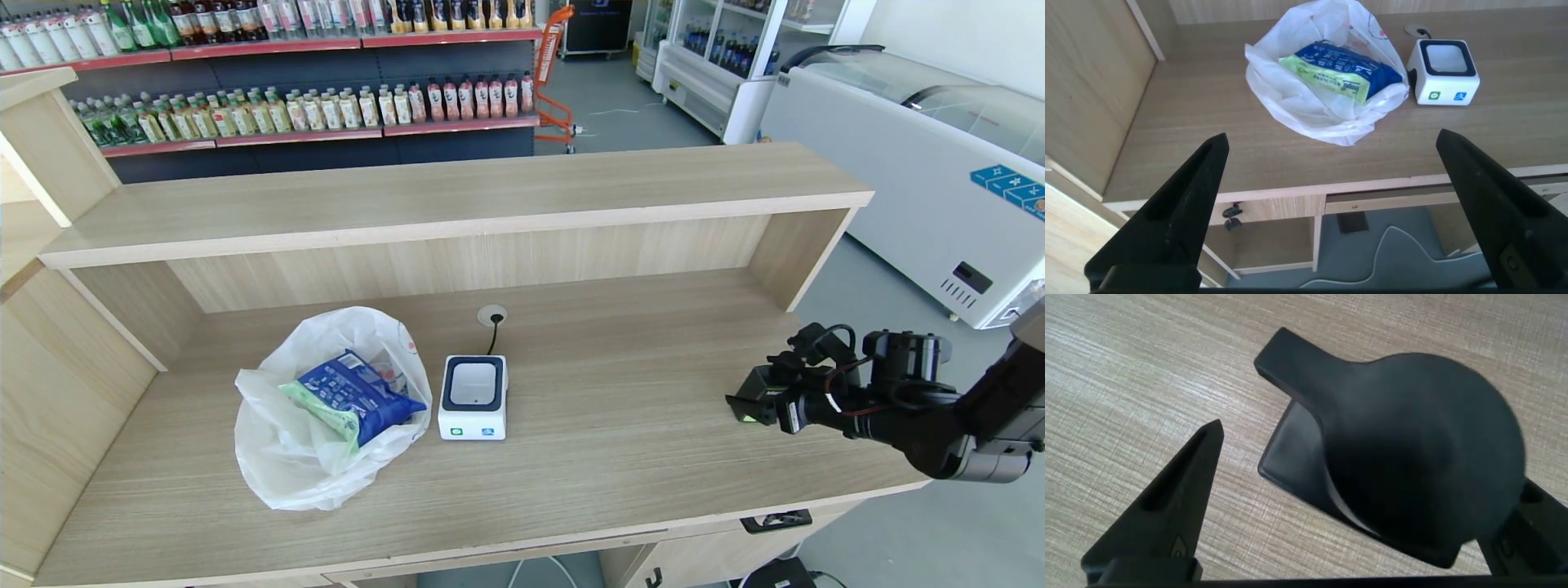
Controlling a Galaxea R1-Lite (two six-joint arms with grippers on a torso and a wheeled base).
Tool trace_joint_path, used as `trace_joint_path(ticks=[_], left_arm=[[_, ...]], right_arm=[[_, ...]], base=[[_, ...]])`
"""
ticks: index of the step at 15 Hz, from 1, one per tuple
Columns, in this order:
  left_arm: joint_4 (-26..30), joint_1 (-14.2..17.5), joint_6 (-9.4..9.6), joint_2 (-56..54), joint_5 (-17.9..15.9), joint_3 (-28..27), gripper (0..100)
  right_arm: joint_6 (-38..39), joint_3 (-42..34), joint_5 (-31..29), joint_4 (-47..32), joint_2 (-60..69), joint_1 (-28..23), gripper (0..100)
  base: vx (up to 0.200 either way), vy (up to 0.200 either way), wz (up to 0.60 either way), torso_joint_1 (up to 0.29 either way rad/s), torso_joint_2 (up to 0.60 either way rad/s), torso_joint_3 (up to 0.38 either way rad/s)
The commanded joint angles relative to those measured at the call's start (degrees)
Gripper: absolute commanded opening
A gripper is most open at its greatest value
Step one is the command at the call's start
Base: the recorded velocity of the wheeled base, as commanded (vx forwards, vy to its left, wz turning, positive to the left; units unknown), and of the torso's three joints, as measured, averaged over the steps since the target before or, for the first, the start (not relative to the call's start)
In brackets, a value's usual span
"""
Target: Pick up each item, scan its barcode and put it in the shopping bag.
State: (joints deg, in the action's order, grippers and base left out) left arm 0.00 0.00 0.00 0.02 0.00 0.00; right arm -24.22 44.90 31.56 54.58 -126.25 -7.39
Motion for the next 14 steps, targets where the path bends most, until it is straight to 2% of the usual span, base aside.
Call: trace_joint_path(ticks=[1, 10, 11, 14], left_arm=[[0.00, 0.00, 0.00, -0.02, 0.00, 0.00, 100], [0.00, 0.00, 0.00, -0.02, 0.00, 0.00, 100], [0.00, 0.00, 0.00, -0.02, 0.00, 0.00, 100], [0.00, 0.00, 0.00, -0.02, 0.00, 0.00, 100]], right_arm=[[-0.04, 0.89, 0.69, 0.00, -1.55, 0.09, 100], [-0.04, 3.35, 5.79, 0.00, -4.10, 0.36, 100], [-0.12, 3.35, 6.50, 0.00, -4.27, 0.36, 0], [-0.12, 3.79, 6.58, -0.09, -4.45, 0.36, 0]], base=[[0.000, 0.000, 0.00, 0.000, 0.00, 0.000], [0.000, 0.000, 0.00, 0.000, 0.00, 0.000], [0.000, 0.000, 0.00, 0.000, 0.00, 0.000], [0.000, 0.000, 0.00, 0.000, 0.00, 0.000]])
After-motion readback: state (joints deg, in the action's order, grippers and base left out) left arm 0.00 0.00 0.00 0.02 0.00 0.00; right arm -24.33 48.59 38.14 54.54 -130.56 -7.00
